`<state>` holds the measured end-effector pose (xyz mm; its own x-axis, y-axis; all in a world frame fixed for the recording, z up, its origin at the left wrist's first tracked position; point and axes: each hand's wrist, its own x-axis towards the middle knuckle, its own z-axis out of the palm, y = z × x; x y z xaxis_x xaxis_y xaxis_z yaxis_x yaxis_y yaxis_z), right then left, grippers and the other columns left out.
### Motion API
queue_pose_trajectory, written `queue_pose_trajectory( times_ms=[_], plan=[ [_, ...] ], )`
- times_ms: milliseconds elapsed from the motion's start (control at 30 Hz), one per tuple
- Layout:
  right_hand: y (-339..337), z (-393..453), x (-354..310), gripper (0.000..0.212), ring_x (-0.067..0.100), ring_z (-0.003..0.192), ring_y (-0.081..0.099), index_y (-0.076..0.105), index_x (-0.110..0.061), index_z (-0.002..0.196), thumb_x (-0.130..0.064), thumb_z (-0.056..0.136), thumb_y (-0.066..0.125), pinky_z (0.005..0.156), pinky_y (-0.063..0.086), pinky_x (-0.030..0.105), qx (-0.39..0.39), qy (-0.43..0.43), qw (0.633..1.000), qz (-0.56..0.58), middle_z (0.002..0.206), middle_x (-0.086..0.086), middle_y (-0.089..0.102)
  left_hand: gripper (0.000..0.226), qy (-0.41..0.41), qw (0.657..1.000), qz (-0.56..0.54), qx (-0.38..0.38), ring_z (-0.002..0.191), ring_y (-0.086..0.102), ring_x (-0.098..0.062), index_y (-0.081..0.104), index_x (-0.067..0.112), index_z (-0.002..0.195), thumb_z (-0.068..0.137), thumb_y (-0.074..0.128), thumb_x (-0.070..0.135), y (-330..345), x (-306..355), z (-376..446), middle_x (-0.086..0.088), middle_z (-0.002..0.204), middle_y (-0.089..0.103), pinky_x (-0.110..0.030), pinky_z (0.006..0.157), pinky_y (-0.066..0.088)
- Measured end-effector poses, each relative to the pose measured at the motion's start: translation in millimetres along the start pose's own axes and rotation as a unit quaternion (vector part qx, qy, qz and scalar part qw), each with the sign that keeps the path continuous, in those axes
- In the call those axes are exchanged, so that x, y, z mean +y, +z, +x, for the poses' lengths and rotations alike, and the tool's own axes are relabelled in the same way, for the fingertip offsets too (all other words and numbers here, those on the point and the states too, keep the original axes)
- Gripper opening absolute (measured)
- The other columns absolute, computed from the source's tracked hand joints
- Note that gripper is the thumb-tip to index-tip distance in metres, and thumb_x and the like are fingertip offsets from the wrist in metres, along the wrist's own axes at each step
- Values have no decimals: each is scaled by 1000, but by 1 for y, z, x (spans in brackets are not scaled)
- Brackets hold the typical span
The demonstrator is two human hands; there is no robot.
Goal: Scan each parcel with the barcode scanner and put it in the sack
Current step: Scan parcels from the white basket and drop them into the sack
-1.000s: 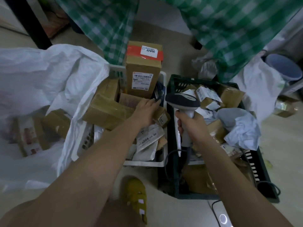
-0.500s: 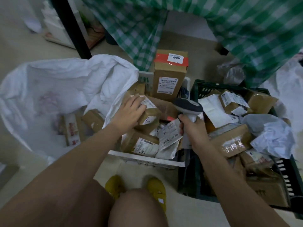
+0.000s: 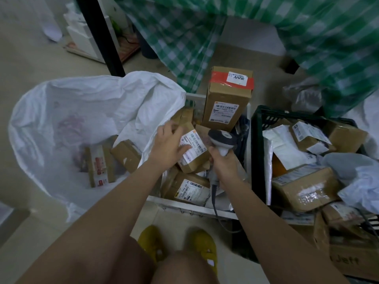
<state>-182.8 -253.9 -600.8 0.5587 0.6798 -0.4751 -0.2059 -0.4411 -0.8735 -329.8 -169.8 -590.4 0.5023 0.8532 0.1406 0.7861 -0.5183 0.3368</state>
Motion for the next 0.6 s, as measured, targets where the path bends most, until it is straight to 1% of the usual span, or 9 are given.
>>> queue_pose_trajectory(
  times_ms=[67,100,167,267,333,400,433,500,600],
  plan=[
    [8,5,4,51,29,106,63,55,-12,122,-39,81,69,93,52,48,0,-2,1000,3,112,13,67,77,-80,996,-49,-7,132,22,-31,34,15,143,82,70,45,0,-2,1,-11,147,26,-39,108,25],
    [11,7,5,47,28,105,63,54,-12,121,-35,82,69,93,52,49,2,-1,1000,12,112,12,66,82,-112,991,-68,-20,134,23,-31,30,14,145,81,69,48,-1,-2,1,-12,147,27,-40,109,24],
    [13,10,7,40,25,103,64,52,-16,119,-29,85,68,94,52,48,3,0,999,38,110,9,66,74,-153,982,-104,-40,129,34,-31,37,12,138,82,68,49,-1,-7,1,-13,139,41,-41,106,28],
    [12,6,5,40,24,103,63,53,-16,121,-26,86,68,95,52,46,19,-20,998,56,110,10,66,47,-195,953,-231,-21,110,55,-27,47,16,116,82,72,37,-3,-10,-8,-10,121,53,-45,94,46],
    [8,0,0,38,24,102,64,55,-13,121,-24,87,67,95,52,46,51,-42,996,57,108,10,67,43,-224,926,-303,-20,94,60,-16,44,17,107,82,74,36,-9,-9,-16,-3,109,56,-37,79,54],
    [3,-6,-6,38,24,102,64,55,-12,121,-25,87,67,95,52,44,60,-62,994,67,108,11,67,43,-265,894,-359,-36,85,58,-5,41,14,110,85,70,35,-17,-8,-25,6,100,55,-23,67,49],
    [1,-10,-10,37,23,102,64,56,-12,120,-24,87,67,94,52,41,52,-72,994,69,108,11,67,46,-289,870,-396,-48,84,58,-4,39,14,113,86,70,34,-21,-9,-29,5,101,56,-21,64,47],
    [-4,-20,-20,34,20,95,64,56,-10,118,-23,88,66,85,54,31,24,-96,994,41,104,9,67,59,-327,824,-456,-80,90,61,-11,34,15,124,84,74,30,-28,-11,-39,-2,110,58,-25,71,49],
    [-14,-37,-34,24,12,80,61,60,-11,109,-24,89,66,73,51,26,-21,-112,993,14,89,2,66,75,-354,799,-475,-106,103,59,-20,28,14,140,82,76,21,-33,-8,-56,-2,113,56,-35,91,48]
  ],
)
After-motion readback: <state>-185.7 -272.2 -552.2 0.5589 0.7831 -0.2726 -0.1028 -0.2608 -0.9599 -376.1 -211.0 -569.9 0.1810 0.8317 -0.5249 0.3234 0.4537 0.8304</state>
